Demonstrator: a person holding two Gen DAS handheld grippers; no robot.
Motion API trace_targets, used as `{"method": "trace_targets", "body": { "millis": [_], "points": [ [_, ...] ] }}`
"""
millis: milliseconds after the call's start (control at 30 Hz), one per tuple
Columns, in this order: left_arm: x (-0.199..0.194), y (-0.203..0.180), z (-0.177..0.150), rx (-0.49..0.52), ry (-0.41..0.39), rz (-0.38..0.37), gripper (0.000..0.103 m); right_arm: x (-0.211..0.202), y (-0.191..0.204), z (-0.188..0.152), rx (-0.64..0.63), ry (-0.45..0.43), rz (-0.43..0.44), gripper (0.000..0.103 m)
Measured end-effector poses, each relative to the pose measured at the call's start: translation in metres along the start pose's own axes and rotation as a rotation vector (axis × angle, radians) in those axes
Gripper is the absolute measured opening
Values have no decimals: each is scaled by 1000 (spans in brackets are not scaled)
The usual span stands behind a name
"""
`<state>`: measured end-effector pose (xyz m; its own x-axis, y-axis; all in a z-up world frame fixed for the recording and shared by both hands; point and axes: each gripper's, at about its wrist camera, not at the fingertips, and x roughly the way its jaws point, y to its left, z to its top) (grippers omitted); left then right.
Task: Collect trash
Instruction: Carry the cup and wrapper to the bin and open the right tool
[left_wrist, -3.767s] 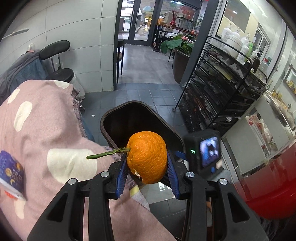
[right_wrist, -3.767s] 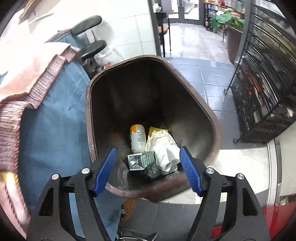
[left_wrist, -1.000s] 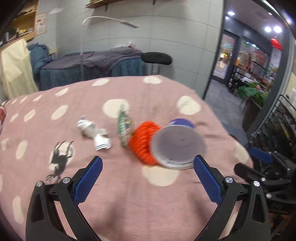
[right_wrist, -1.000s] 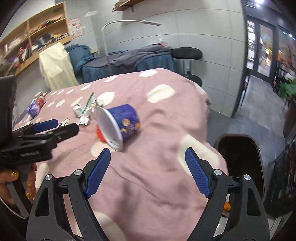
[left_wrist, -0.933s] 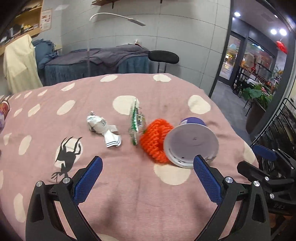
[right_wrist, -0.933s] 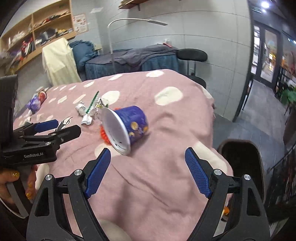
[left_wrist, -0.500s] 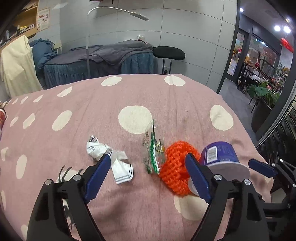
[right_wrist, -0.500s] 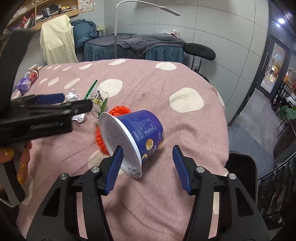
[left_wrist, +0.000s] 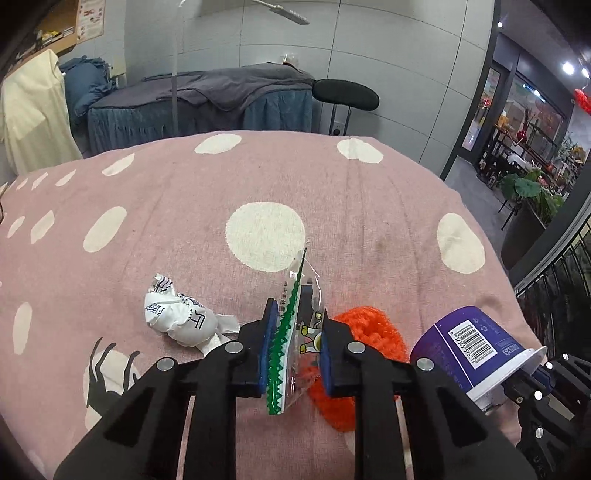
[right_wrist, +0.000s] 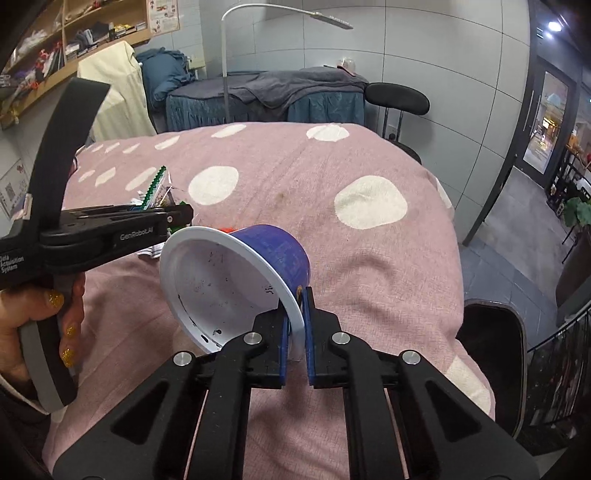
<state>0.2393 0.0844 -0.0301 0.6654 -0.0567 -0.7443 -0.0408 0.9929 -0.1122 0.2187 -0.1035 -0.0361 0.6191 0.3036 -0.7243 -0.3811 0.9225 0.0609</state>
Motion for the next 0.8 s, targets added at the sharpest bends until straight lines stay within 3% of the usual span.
{"method": "trace_targets", "body": {
  "millis": [333, 800],
  "points": [
    [-56, -9, -11, -6, -108, -60, 19, -48, -20, -14, 64, -94, 4, 8],
    [-83, -74, -33, 74, -126, -197, 19, -101, -100, -67, 281, -167, -69, 8]
  ]
}}
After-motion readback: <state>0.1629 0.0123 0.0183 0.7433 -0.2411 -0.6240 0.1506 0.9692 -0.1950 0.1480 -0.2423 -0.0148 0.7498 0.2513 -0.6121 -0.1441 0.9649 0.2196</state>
